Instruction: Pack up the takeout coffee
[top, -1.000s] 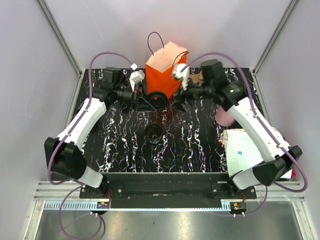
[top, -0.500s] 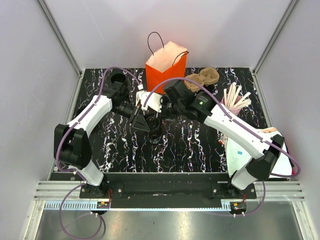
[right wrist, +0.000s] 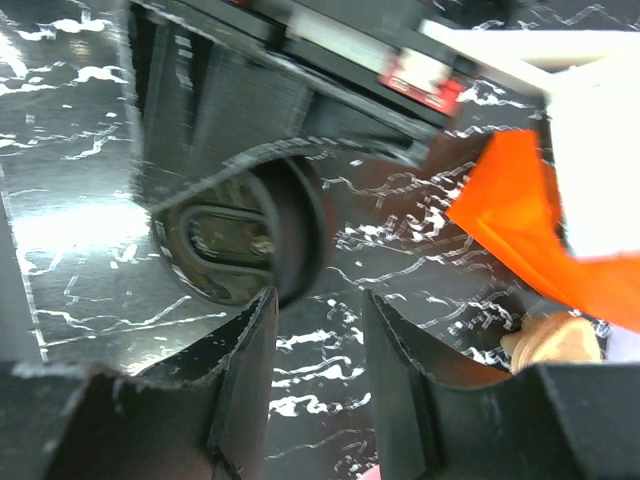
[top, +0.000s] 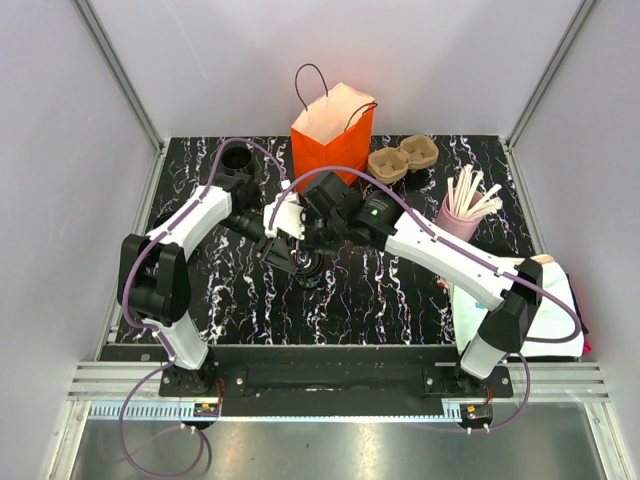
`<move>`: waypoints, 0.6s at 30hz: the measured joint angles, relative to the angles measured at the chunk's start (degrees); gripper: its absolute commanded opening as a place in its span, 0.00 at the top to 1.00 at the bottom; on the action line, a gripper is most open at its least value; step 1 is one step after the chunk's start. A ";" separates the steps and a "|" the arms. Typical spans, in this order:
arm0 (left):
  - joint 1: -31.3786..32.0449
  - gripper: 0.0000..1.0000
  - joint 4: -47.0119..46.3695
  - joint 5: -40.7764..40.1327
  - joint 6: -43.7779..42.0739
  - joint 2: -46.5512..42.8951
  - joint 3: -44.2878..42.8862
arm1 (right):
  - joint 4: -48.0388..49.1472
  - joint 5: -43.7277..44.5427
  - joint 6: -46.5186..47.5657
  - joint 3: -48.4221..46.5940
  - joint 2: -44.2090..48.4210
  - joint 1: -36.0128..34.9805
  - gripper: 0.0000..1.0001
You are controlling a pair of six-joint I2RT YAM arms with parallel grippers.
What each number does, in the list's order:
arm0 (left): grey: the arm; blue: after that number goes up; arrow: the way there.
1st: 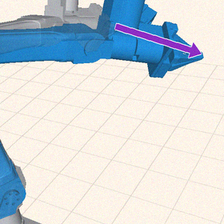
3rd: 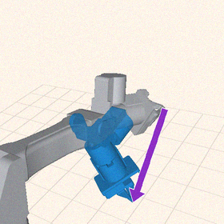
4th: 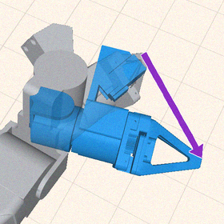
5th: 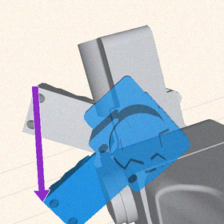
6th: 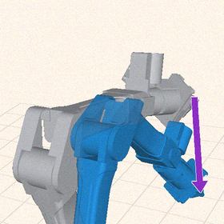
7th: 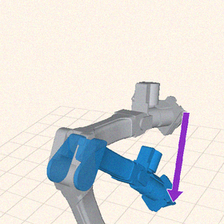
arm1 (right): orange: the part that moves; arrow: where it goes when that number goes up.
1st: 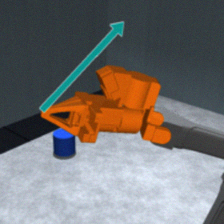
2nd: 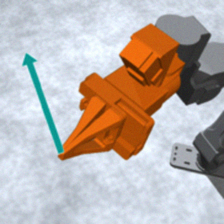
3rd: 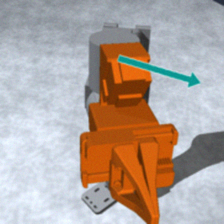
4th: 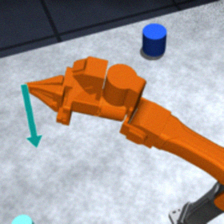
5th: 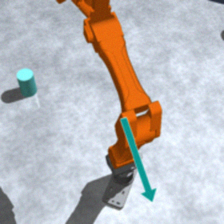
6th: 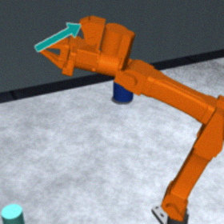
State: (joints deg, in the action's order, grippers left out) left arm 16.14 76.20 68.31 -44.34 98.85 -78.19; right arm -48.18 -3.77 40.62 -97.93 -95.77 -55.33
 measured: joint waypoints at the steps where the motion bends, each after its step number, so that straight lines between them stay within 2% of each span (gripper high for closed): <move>1: 0.00 1.00 0.22 0.00 -0.11 0.02 -0.13 | -0.13 -0.35 -0.09 0.00 -0.15 -0.22 0.56; 18: 0.00 1.00 -0.98 -0.11 1.81 0.33 -0.22 | 0.87 -0.04 -1.49 -0.81 -2.54 -3.23 0.67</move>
State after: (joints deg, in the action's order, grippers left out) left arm 16.14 75.22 68.20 -42.52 99.18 -78.41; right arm -47.31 -3.81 39.13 -98.74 -98.30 -58.57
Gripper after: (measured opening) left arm 0.271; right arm 0.348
